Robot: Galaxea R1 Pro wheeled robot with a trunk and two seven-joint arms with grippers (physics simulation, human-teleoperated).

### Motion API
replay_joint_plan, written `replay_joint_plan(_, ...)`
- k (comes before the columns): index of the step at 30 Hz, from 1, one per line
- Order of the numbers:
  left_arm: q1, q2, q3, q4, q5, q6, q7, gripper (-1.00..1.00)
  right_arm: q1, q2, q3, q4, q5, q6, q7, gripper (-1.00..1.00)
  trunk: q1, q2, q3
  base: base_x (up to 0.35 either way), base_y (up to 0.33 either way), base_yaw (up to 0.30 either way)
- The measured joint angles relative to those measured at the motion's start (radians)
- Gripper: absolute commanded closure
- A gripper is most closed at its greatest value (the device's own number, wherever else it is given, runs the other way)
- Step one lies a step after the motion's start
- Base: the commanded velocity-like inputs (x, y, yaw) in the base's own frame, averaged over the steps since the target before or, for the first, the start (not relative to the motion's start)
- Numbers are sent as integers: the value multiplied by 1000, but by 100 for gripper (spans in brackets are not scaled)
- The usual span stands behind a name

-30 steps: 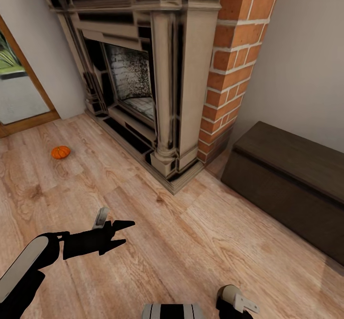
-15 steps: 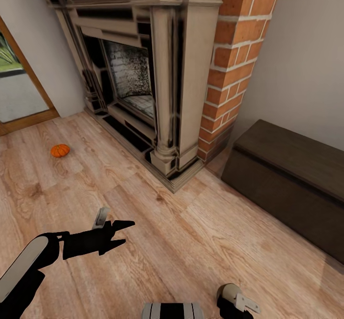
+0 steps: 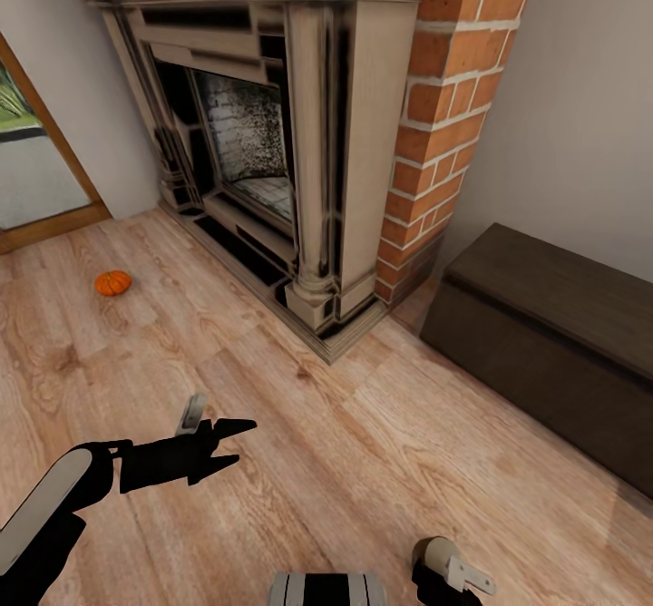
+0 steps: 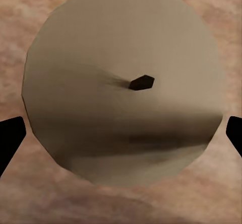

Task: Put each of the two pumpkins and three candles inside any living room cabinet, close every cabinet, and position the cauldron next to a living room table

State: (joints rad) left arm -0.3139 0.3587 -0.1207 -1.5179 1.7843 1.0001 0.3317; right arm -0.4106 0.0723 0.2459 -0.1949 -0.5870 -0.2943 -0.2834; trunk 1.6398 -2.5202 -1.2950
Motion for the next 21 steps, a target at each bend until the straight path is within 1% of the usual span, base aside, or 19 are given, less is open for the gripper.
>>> replay_joint_plan(15, 0, 0, -1, 0, 0, 0, 0, -100, 0, 0, -1, 0, 0, -1, 0, -100, 0, 0, 0, 0, 0, 0)
replay_joint_plan(16, 0, 1, -1, 0, 0, 0, 0, -100, 0, 0, -1, 0, 0, -1, 0, 100, 0, 0, 0, 0, 0, 0)
replay_joint_plan(21, 0, 1, -1, 0, 0, 0, 1, -100, 0, 0, -2, 0, 0, -1, 0, 100, 0, 0, 0, 0, 0, 0)
